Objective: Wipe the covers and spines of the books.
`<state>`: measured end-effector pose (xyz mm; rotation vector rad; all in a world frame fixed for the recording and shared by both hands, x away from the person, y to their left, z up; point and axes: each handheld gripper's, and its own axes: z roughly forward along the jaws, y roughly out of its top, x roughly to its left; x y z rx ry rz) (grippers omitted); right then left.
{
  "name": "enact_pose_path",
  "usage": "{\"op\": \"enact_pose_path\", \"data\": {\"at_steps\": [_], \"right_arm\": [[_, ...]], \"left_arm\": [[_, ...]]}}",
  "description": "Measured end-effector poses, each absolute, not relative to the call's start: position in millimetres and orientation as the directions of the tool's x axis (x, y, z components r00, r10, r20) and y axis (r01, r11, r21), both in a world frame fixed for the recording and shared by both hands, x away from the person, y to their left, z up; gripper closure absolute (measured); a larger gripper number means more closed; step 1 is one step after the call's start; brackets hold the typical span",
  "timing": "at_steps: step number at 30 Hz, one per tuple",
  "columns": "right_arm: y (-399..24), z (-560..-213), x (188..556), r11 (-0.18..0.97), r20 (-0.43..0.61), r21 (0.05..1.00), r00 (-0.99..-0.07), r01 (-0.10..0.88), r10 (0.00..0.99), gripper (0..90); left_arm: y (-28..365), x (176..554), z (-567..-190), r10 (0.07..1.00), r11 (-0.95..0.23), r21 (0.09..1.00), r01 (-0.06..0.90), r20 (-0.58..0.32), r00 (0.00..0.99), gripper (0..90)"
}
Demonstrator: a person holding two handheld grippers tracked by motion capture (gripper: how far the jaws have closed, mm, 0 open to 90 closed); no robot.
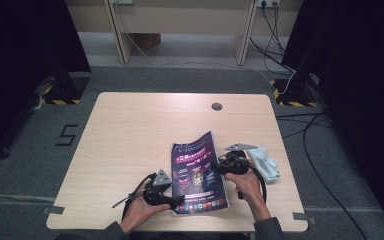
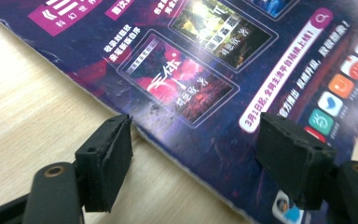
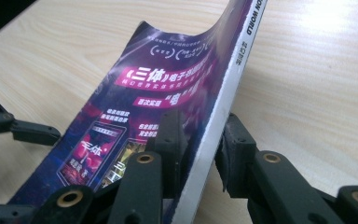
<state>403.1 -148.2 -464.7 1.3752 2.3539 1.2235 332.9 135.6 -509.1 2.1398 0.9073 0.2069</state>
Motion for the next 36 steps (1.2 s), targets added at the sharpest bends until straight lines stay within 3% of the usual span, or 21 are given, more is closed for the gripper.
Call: {"op": "enact_pose_path", "data": {"at_steps": [11, 24, 36], "right_arm": [[-139, -440, 417, 0.323, 0.218, 0.688, -0.610, 0.650, 0.762, 77.9], [-123, -401, 435, 0.469, 0.070, 0.648, -0.660, 0.600, 0.748, 82.5], [-130, -365, 446, 0.518, -0.057, 0.635, -0.634, 0.573, 0.772, 83.0]], "left_arm": [[184, 331, -503, 0.710, -0.375, 0.714, 0.591, -0.189, 0.678, 26.1], [197, 333, -506, 0.727, -0.375, 0.698, 0.611, -0.188, 0.660, 26.7], [197, 335, -507, 0.730, -0.377, 0.696, 0.612, -0.183, 0.658, 26.7]]}}
